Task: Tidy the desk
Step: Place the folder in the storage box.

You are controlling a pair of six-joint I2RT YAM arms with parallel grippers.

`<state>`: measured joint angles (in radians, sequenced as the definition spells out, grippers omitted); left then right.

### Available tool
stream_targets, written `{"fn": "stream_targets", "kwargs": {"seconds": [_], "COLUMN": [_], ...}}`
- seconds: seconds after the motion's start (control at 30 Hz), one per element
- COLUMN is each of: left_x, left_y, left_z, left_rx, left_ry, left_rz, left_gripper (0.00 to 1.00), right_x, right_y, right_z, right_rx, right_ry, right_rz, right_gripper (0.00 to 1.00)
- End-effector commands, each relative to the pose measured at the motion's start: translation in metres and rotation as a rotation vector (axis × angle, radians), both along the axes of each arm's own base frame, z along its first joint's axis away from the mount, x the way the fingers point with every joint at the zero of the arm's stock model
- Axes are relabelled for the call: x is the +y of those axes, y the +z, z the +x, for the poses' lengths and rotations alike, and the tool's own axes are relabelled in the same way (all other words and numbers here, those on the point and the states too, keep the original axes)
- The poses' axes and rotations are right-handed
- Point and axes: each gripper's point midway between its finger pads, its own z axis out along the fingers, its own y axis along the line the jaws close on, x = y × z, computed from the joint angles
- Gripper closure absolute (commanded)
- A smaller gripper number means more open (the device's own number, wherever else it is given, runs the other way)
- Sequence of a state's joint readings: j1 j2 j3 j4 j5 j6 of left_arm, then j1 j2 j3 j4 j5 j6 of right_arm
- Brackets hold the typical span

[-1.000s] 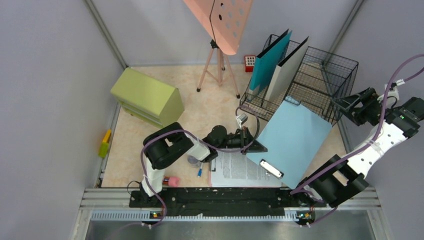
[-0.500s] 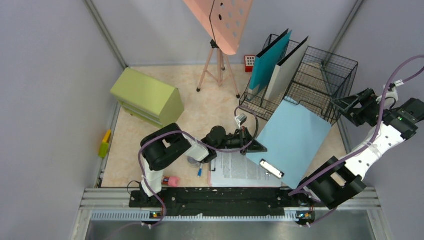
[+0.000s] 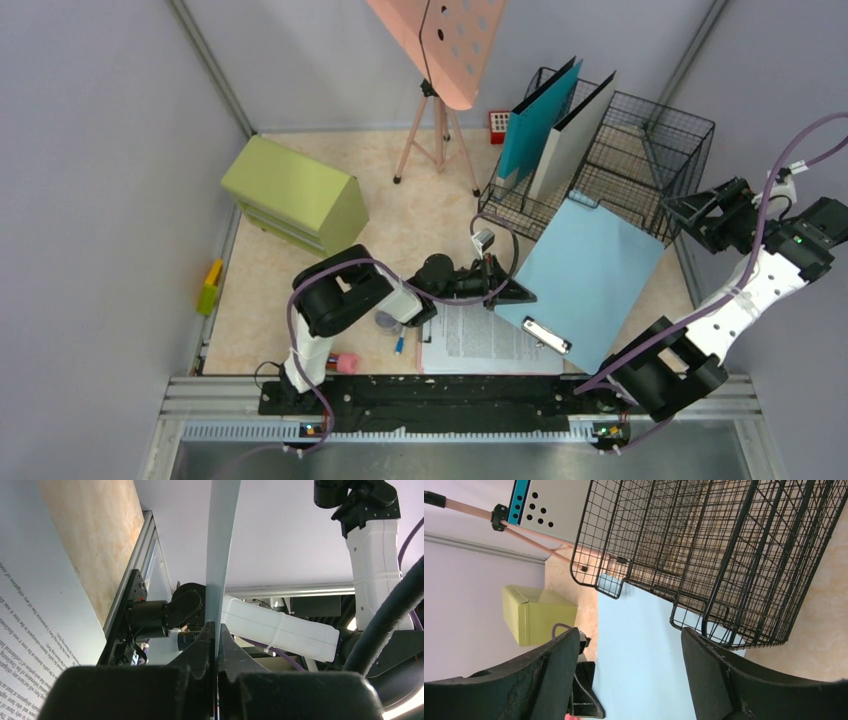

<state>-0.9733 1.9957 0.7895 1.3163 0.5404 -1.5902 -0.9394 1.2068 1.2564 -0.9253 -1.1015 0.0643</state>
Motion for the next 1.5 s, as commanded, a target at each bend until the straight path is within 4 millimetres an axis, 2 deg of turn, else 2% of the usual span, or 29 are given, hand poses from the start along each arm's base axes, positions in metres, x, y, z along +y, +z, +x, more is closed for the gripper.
{"fn": "stream_targets", "kwargs": {"seconds": [0.0,0.13,0.5,0.67,0.87,1.0,1.07,1.27,1.4,1.47], "left_x": [0.000,0.001,0.009,0.009,0.011,0.015,0.016,0.013,0.014,0.015], "left_y": [0.041,0.040,0.031,0.035,0.042,0.040,0.043,0.046,0.046,0.043], "left_z": [0.052,0.053,0.051,0.046,0.048,0.047,0.046,0.049,0.054,0.054], "left_rx": [0.013,0.048,0.096,0.088,0.062,0.037,0.026,0.020,-0.006,-0.026], "left_ry": [0.206,0.207,0.257,0.248,0.259,0.273,0.277,0.268,0.286,0.294], "left_rz": [-0.169,-0.174,-0.150,-0.152,-0.176,-0.154,-0.154,-0.176,-0.183,-0.169], "left_gripper": [1.00,1.00,1.00,1.00,1.00,1.00,1.00,1.00,1.00,1.00], "right_x": [0.001,0.003,0.014,0.019,0.020,0.013,0.010,0.000,-0.026,-0.030], "right_y": [0.014,0.014,-0.007,-0.010,-0.025,-0.034,-0.032,-0.033,-0.028,-0.031], "right_z": [-0.004,-0.006,-0.013,-0.019,-0.035,-0.045,-0.047,-0.046,-0.037,-0.035], "right_rx": [-0.049,-0.047,-0.029,-0.011,0.051,0.089,0.089,0.118,0.125,0.135], "right_ry": [-0.015,-0.019,-0.022,-0.024,-0.027,-0.052,-0.060,-0.070,-0.075,-0.039], "right_rz": [-0.044,-0.044,0.017,0.017,-0.050,-0.032,-0.028,-0.050,-0.121,-0.118], "right_gripper": [0.26,0.26,0.27,0.27,0.27,0.27,0.28,0.29,0.31,0.34]}}
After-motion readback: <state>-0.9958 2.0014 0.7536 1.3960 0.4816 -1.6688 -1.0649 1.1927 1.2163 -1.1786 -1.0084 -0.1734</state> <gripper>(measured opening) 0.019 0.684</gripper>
